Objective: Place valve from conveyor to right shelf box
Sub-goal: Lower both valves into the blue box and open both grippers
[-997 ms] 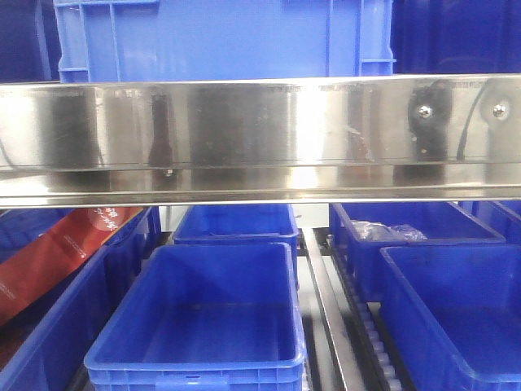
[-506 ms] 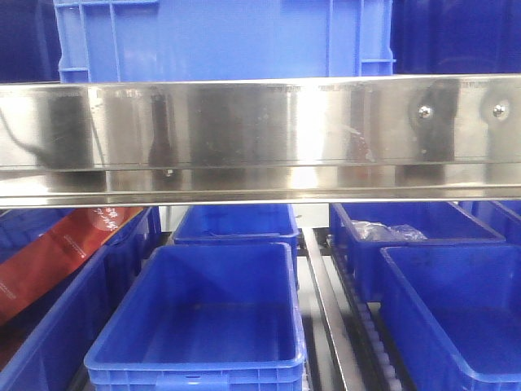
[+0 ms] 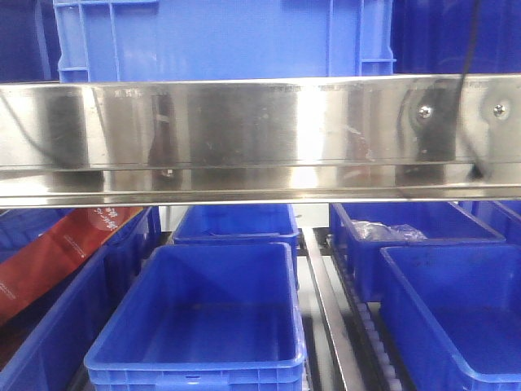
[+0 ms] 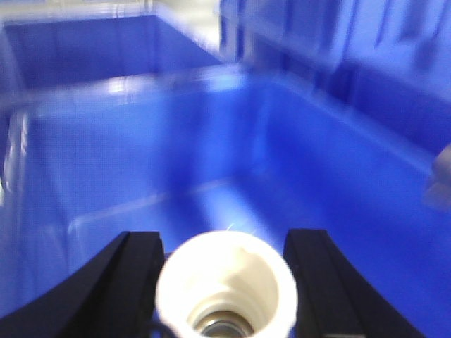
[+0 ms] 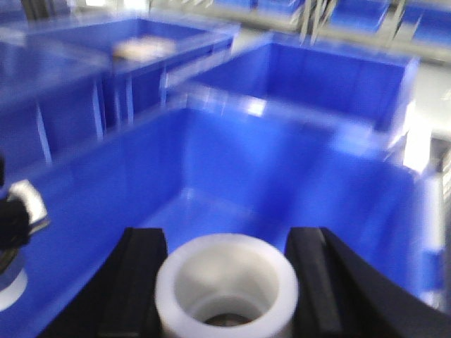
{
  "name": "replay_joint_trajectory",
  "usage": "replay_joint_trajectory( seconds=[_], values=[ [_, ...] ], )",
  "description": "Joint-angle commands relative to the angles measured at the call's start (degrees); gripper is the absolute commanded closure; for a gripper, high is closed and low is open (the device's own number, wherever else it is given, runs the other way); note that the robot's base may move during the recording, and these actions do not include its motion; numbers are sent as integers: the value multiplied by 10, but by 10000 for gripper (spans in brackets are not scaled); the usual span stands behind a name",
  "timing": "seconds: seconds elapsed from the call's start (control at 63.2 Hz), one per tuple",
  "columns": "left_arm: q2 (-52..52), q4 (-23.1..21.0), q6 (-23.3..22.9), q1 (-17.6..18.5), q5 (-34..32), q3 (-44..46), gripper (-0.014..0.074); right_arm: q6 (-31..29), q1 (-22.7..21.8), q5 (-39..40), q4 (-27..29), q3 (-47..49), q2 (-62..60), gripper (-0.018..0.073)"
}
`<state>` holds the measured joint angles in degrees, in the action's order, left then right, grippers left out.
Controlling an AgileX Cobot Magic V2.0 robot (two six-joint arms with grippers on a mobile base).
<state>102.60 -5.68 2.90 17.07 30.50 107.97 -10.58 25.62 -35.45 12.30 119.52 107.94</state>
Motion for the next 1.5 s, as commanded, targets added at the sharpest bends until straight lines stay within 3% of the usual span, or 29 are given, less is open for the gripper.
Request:
replay_joint_trajectory(
  seconds=[0.0, 0.111, 0.19, 0.269, 0.348, 0.475, 0.585, 0.664, 0.965, 1.06, 1.123, 1.202, 1.329, 1.44, 1.487],
  values=[
    [11, -2, 1, 3, -33, 8, 707, -2, 1, 44, 1, 13, 11, 722],
    [31, -2, 1, 3, -27, 8, 703, -2, 1, 34, 1, 13, 30, 722],
    [42, -2, 1, 3, -25, 8, 639, -2, 1, 26, 1, 13, 38, 722],
    [46, -2, 1, 3, -19, 8, 496, -2, 1, 15, 1, 13, 43, 722],
    [46, -2, 1, 3, -10, 8, 329, -2, 1, -4, 1, 13, 47, 664],
    [46, -2, 1, 3, -2, 8, 108, -2, 1, -20, 1, 13, 47, 394],
    [46, -2, 1, 3, 10, 8, 23, -2, 1, -31, 1, 13, 44, 90],
    [43, -2, 1, 3, 22, 11, 11, -2, 1, -36, 1, 13, 38, -16],
    [-13, 2, 1, 3, 88, 55, 16, -2, 1, -77, 1, 16, -19, 9],
    [-42, 8, 1, 3, 96, 60, 20, -2, 1, -92, 1, 16, -44, 118],
    [-69, 16, 1, 2, 113, 60, 51, -2, 1, -107, 1, 16, -69, 270],
    [-95, 21, 1, 2, 142, 60, 156, -2, 1, -123, 1, 16, -97, 470],
    [-134, 38, 1, 2, 184, 60, 430, -2, 1, -141, 1, 13, -140, 724],
    [-162, 71, -3, 2, 224, 56, 674, -2, 1, -142, -4, -16, -183, 715],
    [-176, 80, -6, 2, 243, 45, 707, -2, 1, -140, -15, -36, -203, 715]
  ],
)
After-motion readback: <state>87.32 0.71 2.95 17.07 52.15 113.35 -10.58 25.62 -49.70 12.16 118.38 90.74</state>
